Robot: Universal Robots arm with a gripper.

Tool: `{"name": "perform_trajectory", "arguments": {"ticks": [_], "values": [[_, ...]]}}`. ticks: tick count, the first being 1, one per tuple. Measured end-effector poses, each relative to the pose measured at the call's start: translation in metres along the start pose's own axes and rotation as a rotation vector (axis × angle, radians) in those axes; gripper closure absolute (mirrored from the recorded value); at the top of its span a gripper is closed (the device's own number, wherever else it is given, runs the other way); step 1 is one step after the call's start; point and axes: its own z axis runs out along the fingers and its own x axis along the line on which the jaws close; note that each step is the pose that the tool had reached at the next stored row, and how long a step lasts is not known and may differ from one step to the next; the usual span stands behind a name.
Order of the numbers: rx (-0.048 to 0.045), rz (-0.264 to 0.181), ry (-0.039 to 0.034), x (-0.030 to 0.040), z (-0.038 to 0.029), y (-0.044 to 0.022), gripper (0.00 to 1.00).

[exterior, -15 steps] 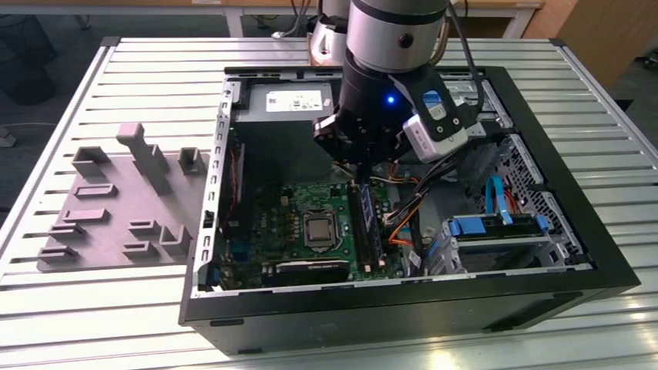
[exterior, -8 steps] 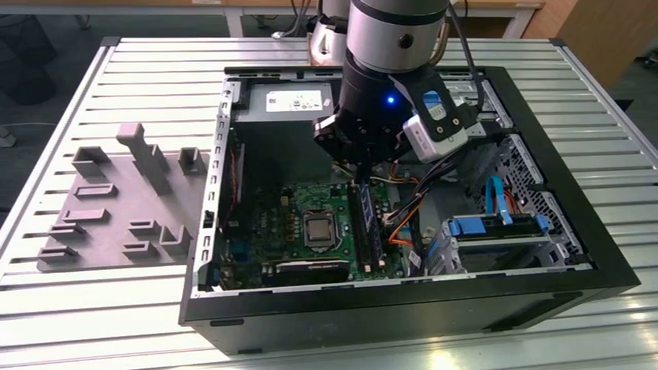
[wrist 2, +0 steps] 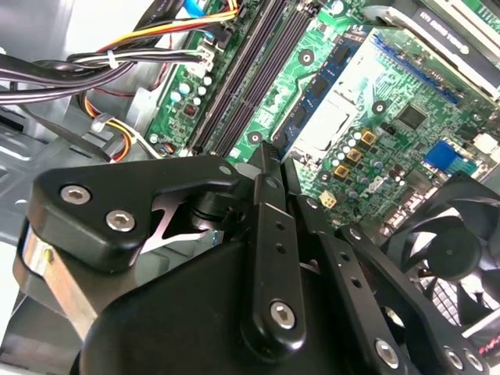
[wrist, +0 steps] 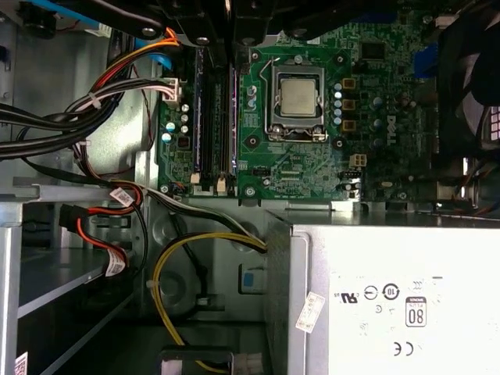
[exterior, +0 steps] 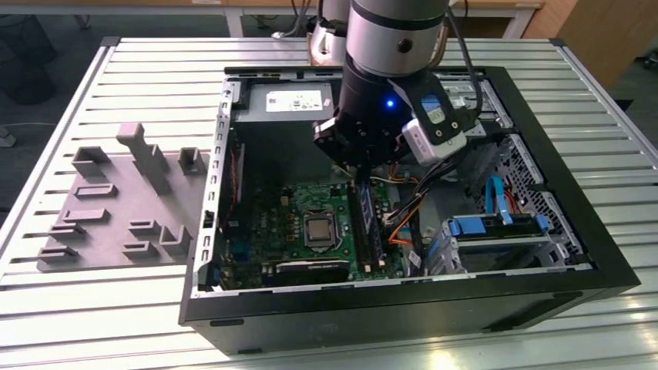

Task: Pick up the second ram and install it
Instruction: 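Insert the second ram into the second slot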

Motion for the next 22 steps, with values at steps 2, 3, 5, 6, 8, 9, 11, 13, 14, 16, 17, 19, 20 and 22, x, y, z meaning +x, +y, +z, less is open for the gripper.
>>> {"name": "perform_trajectory", "arguments": {"ticks": [2,3,5,6,8,9,11,13,14,16,17,19,20,22], "values": [[0.0000,0.000,0.0000,-0.0001,0.0036,0.0001,0.86],[0.0000,0.001,0.0001,-0.0003,0.0055,0.0002,0.86],[0.0001,0.003,0.0002,-0.0005,0.0091,0.0002,0.86],[0.0000,0.004,0.0002,-0.0006,0.0109,0.0003,0.86],[-0.0001,0.004,0.0003,-0.0006,0.0128,0.0003,0.86],[0.0001,0.004,0.0004,-0.0006,0.0129,0.0003,0.86],[0.0002,0.004,0.0005,-0.0006,0.0129,0.0003,0.86],[-0.0001,0.004,0.0004,-0.0006,0.0131,0.0003,0.86],[0.0001,0.004,0.0004,-0.0006,0.0131,0.0003,0.86],[0.0005,0.004,0.0003,-0.0007,0.0136,0.0003,0.86],[0.0006,0.004,0.0003,-0.0006,0.0138,-0.0001,0.86],[0.0004,0.004,0.0003,-0.0007,0.0148,-0.0007,0.86],[0.0004,0.004,0.0003,-0.0007,0.0162,-0.0006,0.86],[0.0006,0.004,0.0005,-0.0011,0.0197,-0.0006,0.86]]}}
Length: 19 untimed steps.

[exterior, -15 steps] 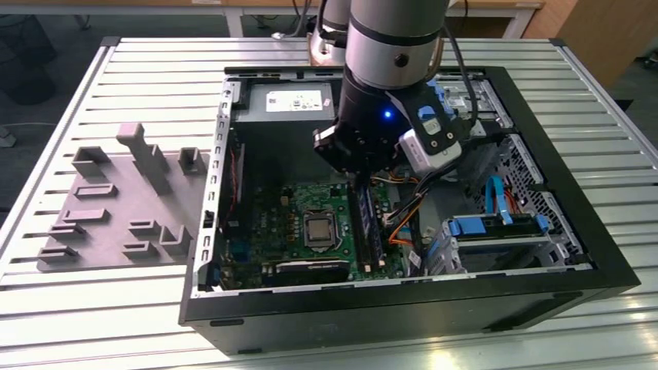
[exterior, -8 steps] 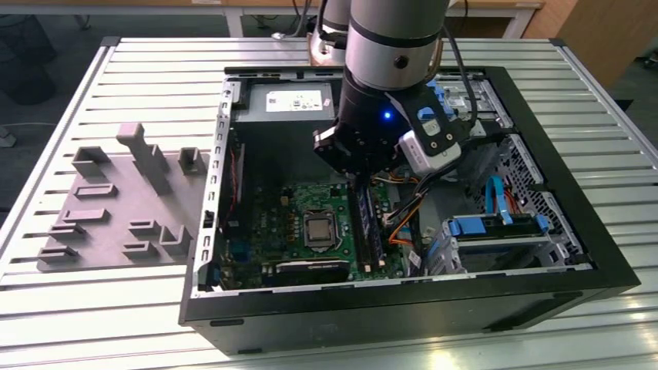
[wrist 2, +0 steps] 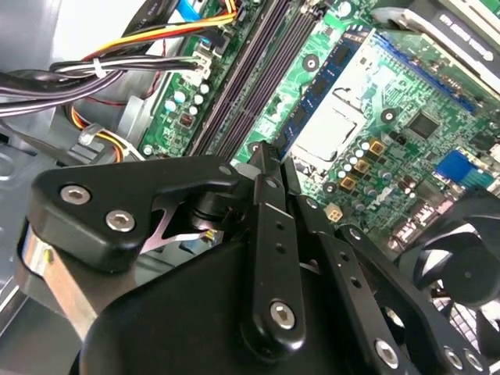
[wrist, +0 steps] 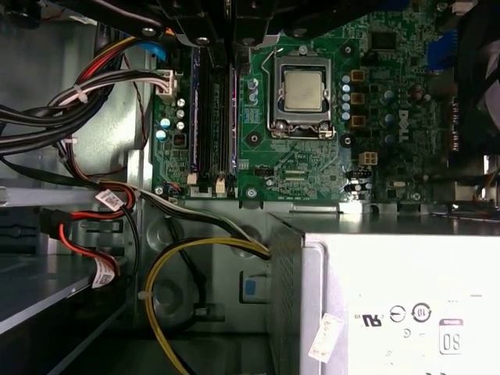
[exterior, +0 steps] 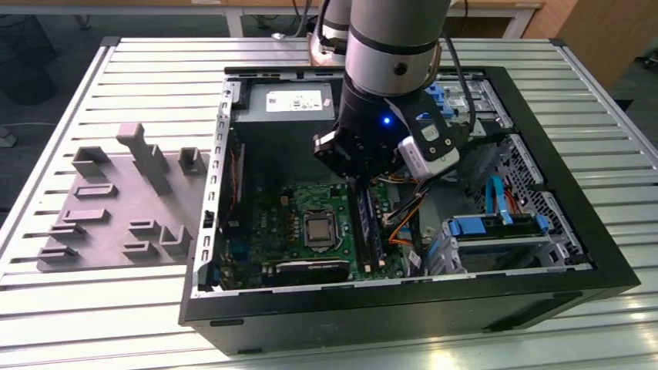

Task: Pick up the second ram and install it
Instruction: 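Insert the second ram into the second slot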

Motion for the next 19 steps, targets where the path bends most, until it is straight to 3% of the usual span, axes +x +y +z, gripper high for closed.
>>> {"name": "perform_trajectory", "arguments": {"ticks": [10,19], "values": [[0.0001,-0.007,0.0015,-0.0022,0.0182,-0.0006,0.86],[0.0003,-0.007,0.0015,-0.0051,0.0221,-0.0006,0.86]]}}
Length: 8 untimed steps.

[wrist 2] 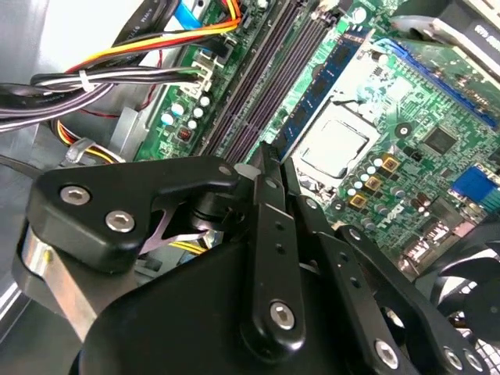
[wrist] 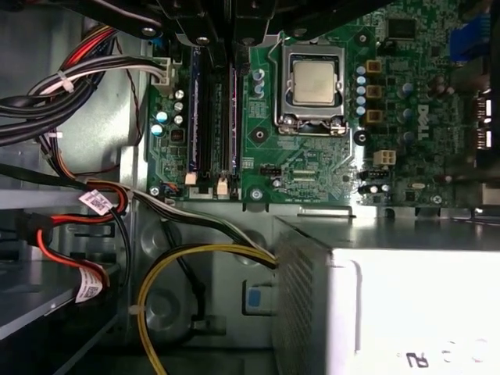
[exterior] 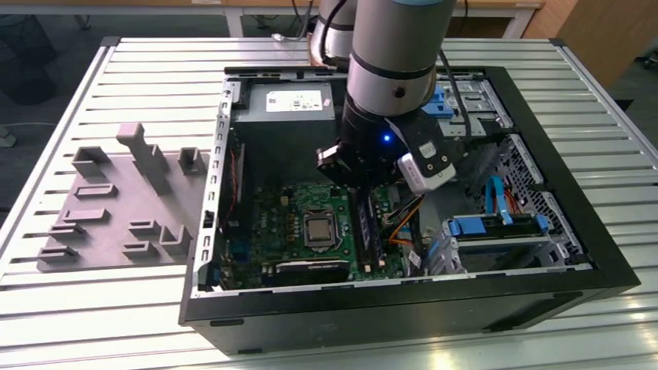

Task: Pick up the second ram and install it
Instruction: 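Insert the second ram into the second slot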

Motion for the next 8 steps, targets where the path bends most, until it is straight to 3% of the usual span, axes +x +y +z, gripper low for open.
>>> {"name": "perform_trajectory", "arguments": {"ticks": [8], "values": [[-0.0001,0.004,0.0001,-0.0016,0.0136,-0.0016,0.86]]}}
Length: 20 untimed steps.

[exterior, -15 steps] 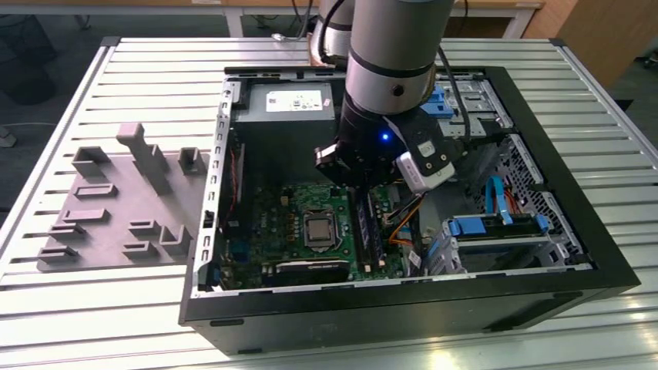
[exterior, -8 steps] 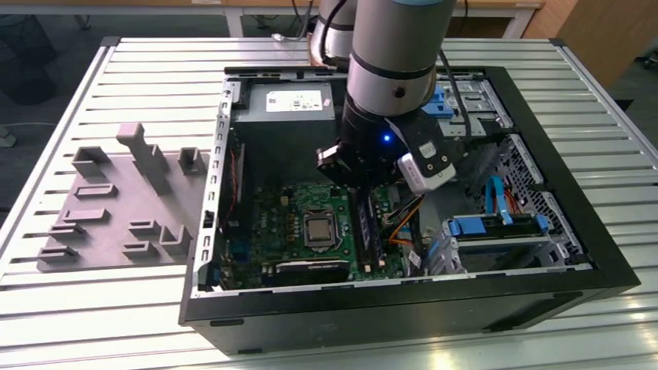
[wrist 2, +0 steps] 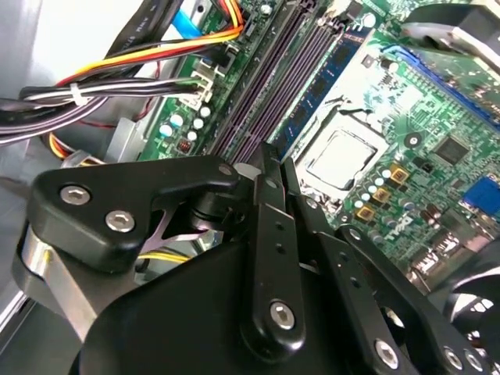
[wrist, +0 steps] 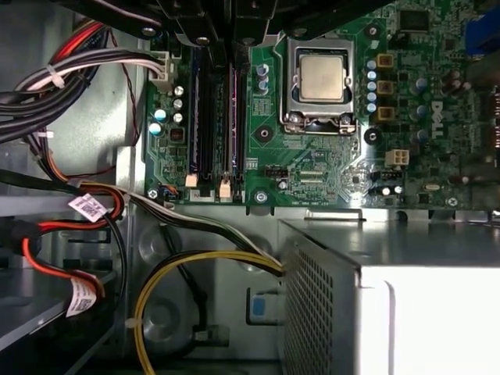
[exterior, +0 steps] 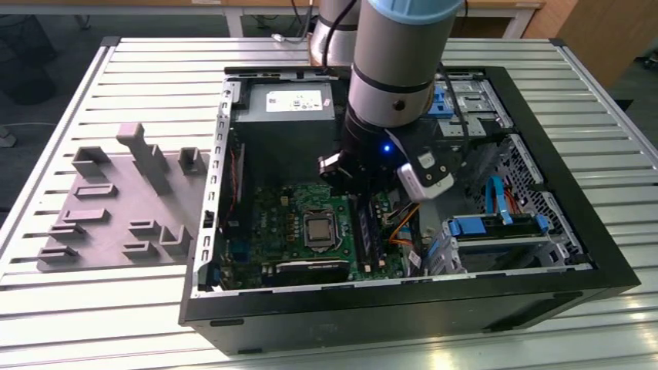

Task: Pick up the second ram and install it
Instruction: 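Insert the second ram into the second slot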

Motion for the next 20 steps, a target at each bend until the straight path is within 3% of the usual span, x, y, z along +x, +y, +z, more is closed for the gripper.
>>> {"name": "perform_trajectory", "arguments": {"ticks": [3,12,20], "values": [[-0.0001,0.001,0.0000,-0.0001,0.0051,0.0001,0.86],[-0.0006,0.001,-0.0001,-0.0011,0.0072,0.0002,0.86],[-0.0002,0.001,0.0001,-0.0019,0.0181,0.0004,0.86]]}}
